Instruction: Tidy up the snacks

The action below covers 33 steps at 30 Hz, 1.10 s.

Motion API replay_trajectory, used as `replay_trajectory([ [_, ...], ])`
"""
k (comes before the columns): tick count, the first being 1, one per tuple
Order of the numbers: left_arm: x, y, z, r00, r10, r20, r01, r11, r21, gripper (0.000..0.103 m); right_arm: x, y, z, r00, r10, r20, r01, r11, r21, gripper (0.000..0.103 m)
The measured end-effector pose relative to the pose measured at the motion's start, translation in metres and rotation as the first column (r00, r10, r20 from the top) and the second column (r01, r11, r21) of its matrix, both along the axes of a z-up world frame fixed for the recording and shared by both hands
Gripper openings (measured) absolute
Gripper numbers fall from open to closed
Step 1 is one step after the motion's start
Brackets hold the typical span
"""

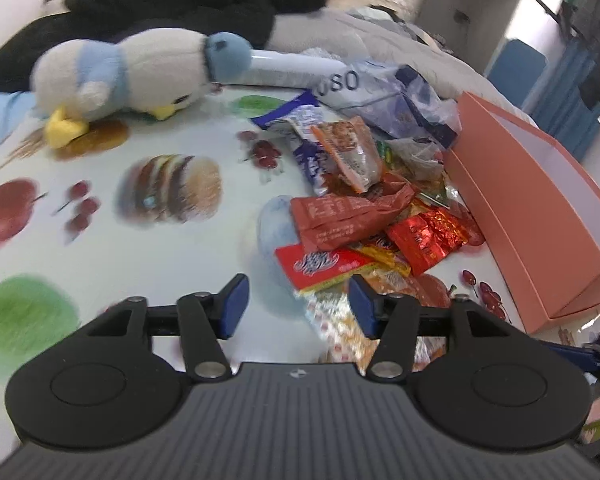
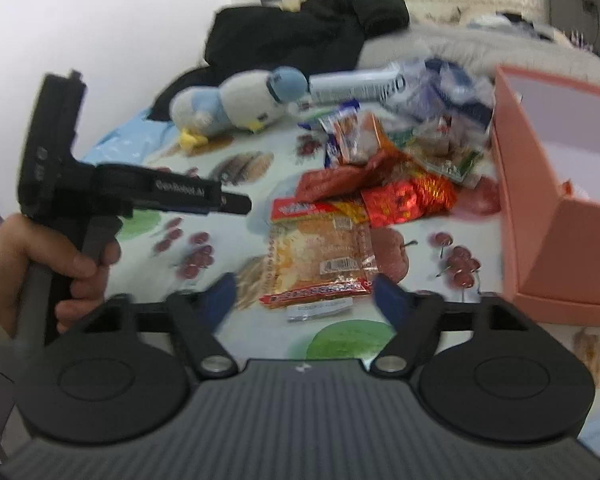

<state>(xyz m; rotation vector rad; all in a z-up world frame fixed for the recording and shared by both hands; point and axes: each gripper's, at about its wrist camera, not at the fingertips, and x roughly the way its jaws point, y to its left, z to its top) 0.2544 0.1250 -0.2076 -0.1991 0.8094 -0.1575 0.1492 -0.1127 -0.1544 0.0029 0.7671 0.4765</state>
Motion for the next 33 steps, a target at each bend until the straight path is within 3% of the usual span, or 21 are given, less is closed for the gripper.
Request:
replay_trajectory([
  [5,0.038,-0.016,0.001,0.992,-0.121,0.044,0.117,0.989,0.086,0.078,0.029,0.008,-0.021,0.999,0.003,-0.041,-0.003,1.000,-0.013,0.086],
  [8,0.066,-0.031,-0.004,0.976,-0.214,-0.027,0.216,0.968,0.128,0.078,0.044,0.014,-0.031,0.999,0.016,-0.039,-0.017,0.999,-0.027,0.086],
  [10,0.077,-0.042,-0.004,0.963,-0.269,-0.020,0.269,0.947,0.178,0.078,0.054,0.020,-0.038,0.998,0.045,-0.054,-0.047,0.998,-0.037,0.086],
  [18,0.103,-0.081,-0.015,0.875,-0.483,-0.024,0.456,0.809,0.370,0.079,0.065,0.035,-0.057,0.993,0.110,-0.034,-0.114,0.983,-0.147,0.087],
  [21,0.109,-0.091,-0.024,0.855,-0.517,-0.046,0.491,0.776,0.395,0.076,0.065,0.036,-0.058,0.992,0.125,-0.023,-0.128,0.979,-0.161,0.087],
  [24,0.112,-0.094,-0.030,0.840,-0.538,-0.071,0.522,0.764,0.379,0.067,0.065,0.036,-0.059,0.993,0.118,-0.019,-0.119,0.980,-0.159,0.087],
  [27,0.113,-0.092,-0.032,0.849,-0.523,-0.073,0.507,0.768,0.392,0.054,0.065,0.038,-0.060,0.993,0.118,-0.016,-0.119,0.980,-0.160,0.086],
  [33,0.108,-0.091,-0.028,0.856,-0.511,-0.084,0.500,0.774,0.388,0.049,0.062,0.039,-0.058,0.990,0.136,-0.023,-0.138,0.976,-0.165,0.080],
])
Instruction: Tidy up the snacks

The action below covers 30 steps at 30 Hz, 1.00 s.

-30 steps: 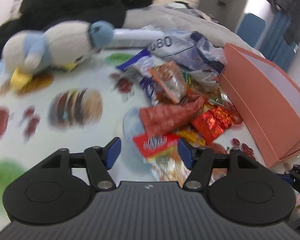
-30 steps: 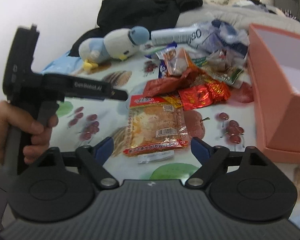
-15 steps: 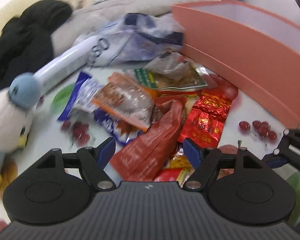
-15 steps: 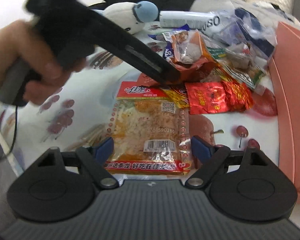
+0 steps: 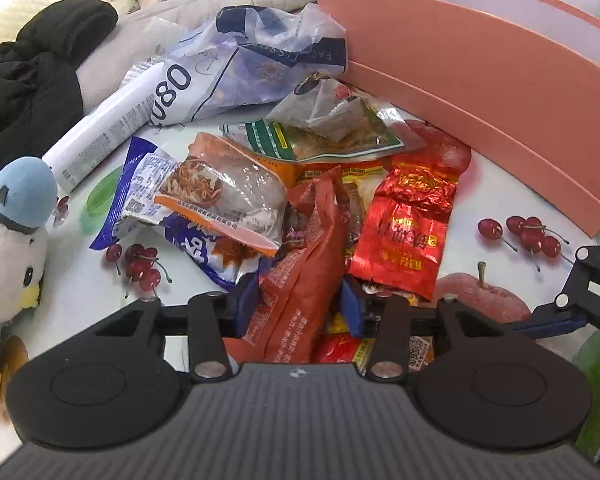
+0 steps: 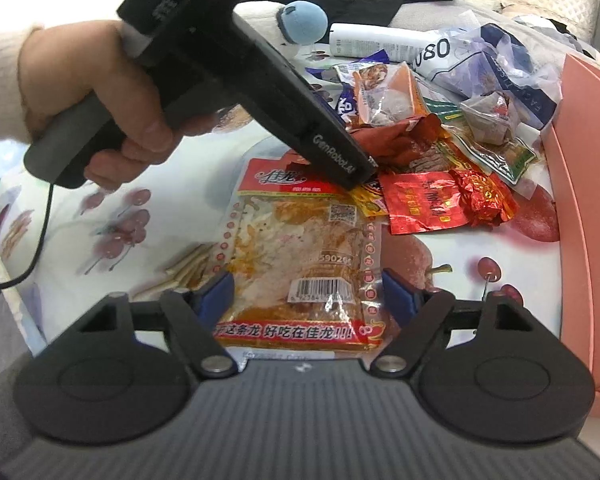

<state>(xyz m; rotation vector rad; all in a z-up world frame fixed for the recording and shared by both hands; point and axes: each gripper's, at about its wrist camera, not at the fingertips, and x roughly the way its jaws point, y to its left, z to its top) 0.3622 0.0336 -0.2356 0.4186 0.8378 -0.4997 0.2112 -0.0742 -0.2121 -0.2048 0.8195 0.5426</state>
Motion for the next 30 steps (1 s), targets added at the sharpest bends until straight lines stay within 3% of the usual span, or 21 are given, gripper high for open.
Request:
replay_trajectory([
  [5,-0.013,0.008,0.003,0.998,0.063,-0.010,-0.064,0.998,-0.028,0.047,-0.004,0.000,0.001,1.000,0.026,-0.002,-0.026,1.000,-0.003,0.076],
  [10,-0.037,0.034,0.010,0.979,0.199,-0.034,-0.201,0.977,-0.070,0.035,-0.011,0.000,0.003,1.000,0.030,-0.002,-0.030,0.999,-0.015,0.071],
  [15,-0.073,0.058,0.018,0.927,0.370,-0.064,-0.376,0.920,-0.110,0.031,-0.018,0.000,0.005,0.999,0.041,-0.003,-0.041,0.999,-0.025,0.068],
  [21,-0.116,0.074,0.024,0.866,0.491,-0.096,-0.500,0.850,-0.165,0.030,-0.027,-0.003,0.008,0.998,0.057,-0.001,-0.057,0.998,-0.041,0.065],
  [26,-0.141,0.076,0.026,0.827,0.552,-0.111,-0.562,0.802,-0.201,0.030,-0.032,-0.011,0.012,0.998,0.065,-0.010,-0.065,0.996,-0.062,0.063],
  [30,-0.153,0.064,0.027,0.812,0.563,-0.156,-0.584,0.777,-0.233,0.030,-0.039,-0.020,0.014,0.999,0.043,-0.011,-0.043,0.996,-0.079,0.063],
])
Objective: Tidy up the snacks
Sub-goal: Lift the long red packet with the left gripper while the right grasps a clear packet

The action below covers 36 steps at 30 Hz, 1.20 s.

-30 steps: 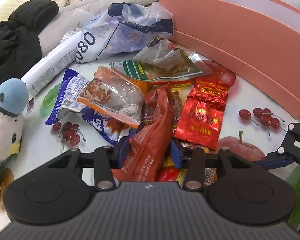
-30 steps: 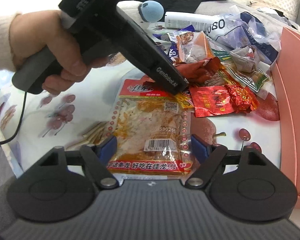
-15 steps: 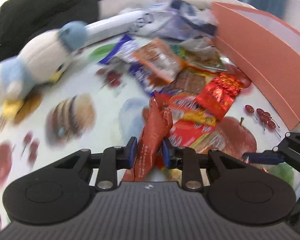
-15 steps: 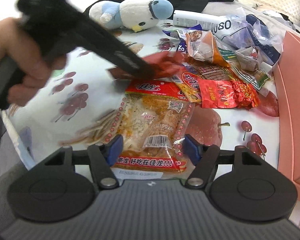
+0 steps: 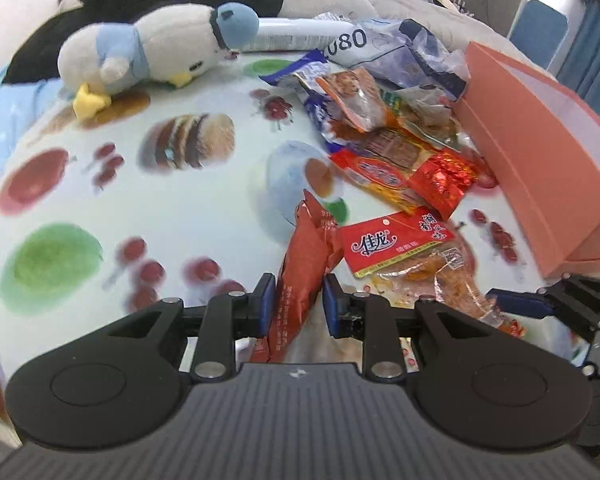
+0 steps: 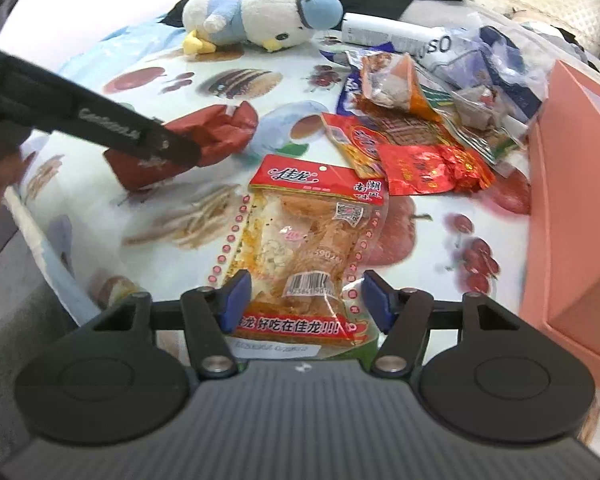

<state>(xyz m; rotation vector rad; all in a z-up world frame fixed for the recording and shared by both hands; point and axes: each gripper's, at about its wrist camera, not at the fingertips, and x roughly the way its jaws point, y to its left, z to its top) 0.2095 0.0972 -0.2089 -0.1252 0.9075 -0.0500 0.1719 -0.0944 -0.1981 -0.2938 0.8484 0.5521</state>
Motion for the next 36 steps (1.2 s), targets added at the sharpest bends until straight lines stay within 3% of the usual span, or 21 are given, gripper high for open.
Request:
replay_trajectory([
  [5,-0.004,-0.020,-0.002,0.999,0.014,-0.029,-0.016,0.999,-0.050,0.031,-0.006,-0.022,0.002,0.998,-0.058,-0.025,0.058,0.998,0.000,0.063],
  [7,-0.006,-0.026,-0.003,0.999,-0.003,-0.037,0.000,0.998,-0.064,0.038,-0.009,-0.032,0.003,0.996,-0.084,-0.034,0.084,0.996,0.001,0.065],
  [9,-0.006,-0.028,-0.004,0.999,-0.024,-0.039,0.020,0.996,-0.089,0.060,-0.012,-0.042,0.004,0.992,-0.115,-0.048,0.115,0.993,0.012,0.069],
  [11,-0.007,-0.030,-0.005,0.999,-0.035,-0.034,0.032,0.996,-0.086,0.069,-0.014,-0.052,0.005,0.987,-0.151,-0.061,0.154,0.988,0.035,0.076],
  [12,-0.007,-0.030,-0.005,0.999,-0.041,-0.030,0.039,0.997,-0.069,0.069,-0.015,-0.055,0.005,0.983,-0.172,-0.065,0.175,0.984,0.042,0.083],
  [16,0.000,-0.028,-0.006,0.997,-0.074,-0.023,0.072,0.994,-0.076,0.069,-0.017,-0.060,0.007,0.980,-0.192,-0.043,0.196,0.976,0.091,0.083],
  [20,0.007,-0.030,-0.014,0.994,-0.104,-0.029,0.101,0.990,-0.097,0.069,-0.011,-0.050,0.005,0.984,-0.178,-0.002,0.177,0.981,0.079,0.082],
  [21,0.009,-0.032,-0.017,0.993,-0.112,-0.031,0.109,0.989,-0.097,0.067,-0.009,-0.047,0.002,0.985,-0.171,-0.004,0.171,0.983,0.072,0.075],
  [24,0.013,-0.040,-0.024,0.990,-0.129,-0.049,0.124,0.988,-0.094,0.062,-0.006,-0.041,-0.005,0.987,-0.160,0.006,0.159,0.987,0.038,0.076],
  [28,0.012,-0.053,-0.027,0.989,-0.144,-0.036,0.144,0.989,-0.020,0.055,-0.006,-0.039,-0.005,0.989,-0.149,0.005,0.149,0.988,0.027,0.072],
  [31,0.012,-0.054,-0.026,0.991,-0.132,-0.036,0.132,0.991,-0.012,0.048,-0.007,-0.038,-0.004,0.990,-0.144,0.004,0.144,0.989,0.025,0.057],
  [33,0.011,-0.053,-0.025,0.993,-0.116,-0.035,0.115,0.993,-0.026,0.046,-0.007,-0.039,-0.002,0.989,-0.149,-0.003,0.149,0.988,0.028,0.042],
  [36,0.007,-0.054,-0.023,0.994,-0.102,-0.034,0.101,0.995,-0.027,0.045,-0.010,-0.038,0.000,0.988,-0.154,-0.007,0.154,0.987,0.043,0.032],
])
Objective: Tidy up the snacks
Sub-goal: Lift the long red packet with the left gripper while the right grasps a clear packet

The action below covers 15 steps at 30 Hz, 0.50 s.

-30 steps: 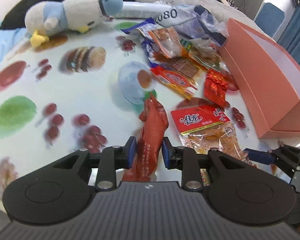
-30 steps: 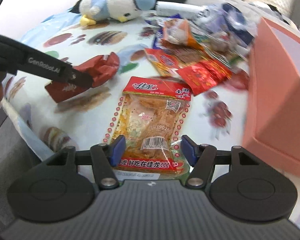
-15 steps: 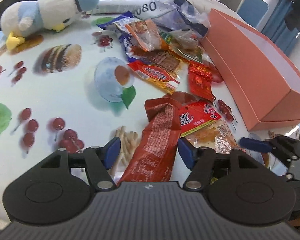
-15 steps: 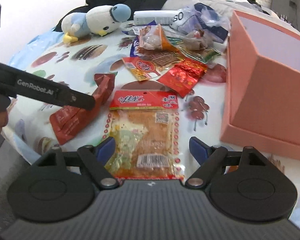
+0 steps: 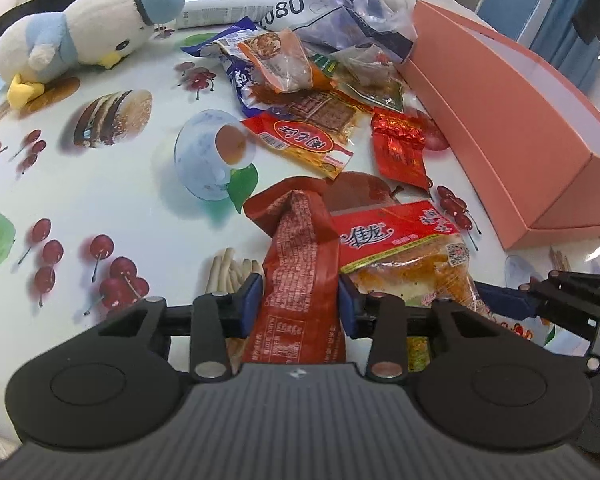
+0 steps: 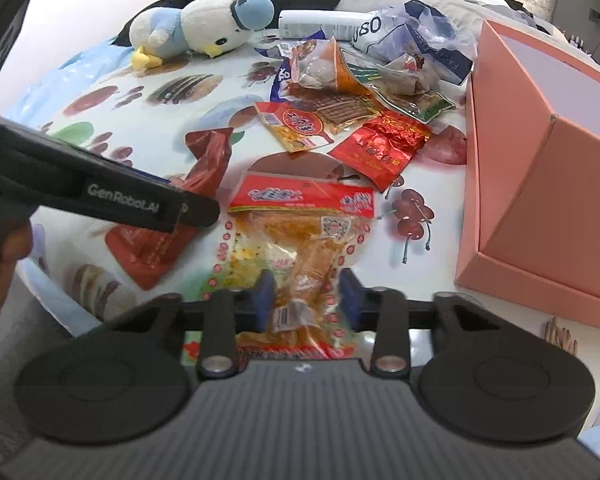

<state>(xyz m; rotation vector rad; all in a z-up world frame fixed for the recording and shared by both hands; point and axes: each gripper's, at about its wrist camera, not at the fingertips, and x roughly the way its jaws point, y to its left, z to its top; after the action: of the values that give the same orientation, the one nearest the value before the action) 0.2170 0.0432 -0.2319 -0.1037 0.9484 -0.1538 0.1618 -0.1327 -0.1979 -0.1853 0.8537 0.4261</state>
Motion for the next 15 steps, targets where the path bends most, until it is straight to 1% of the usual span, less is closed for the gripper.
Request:
replay_trajectory([
  [3,-0.006,0.001,0.005,1.000,0.026,0.003,-0.026,1.000,-0.012,0.044,-0.006,0.002,0.003,1.000,0.000,0.009,0.000,1.000,-0.002,0.027],
  [6,-0.014,0.003,0.015,0.998,0.055,0.022,-0.055,0.998,-0.015,0.044,-0.010,-0.003,0.008,1.000,-0.015,0.013,0.015,1.000,0.015,0.025],
  [11,-0.026,0.007,0.035,0.994,0.094,0.046,-0.093,0.995,-0.034,0.044,-0.018,-0.016,0.019,0.998,-0.057,0.014,0.056,0.997,0.053,0.025],
  [15,-0.036,0.005,0.055,0.992,0.102,0.071,-0.099,0.994,-0.042,0.044,-0.027,-0.023,0.033,0.996,-0.073,0.042,0.070,0.995,0.074,0.025],
])
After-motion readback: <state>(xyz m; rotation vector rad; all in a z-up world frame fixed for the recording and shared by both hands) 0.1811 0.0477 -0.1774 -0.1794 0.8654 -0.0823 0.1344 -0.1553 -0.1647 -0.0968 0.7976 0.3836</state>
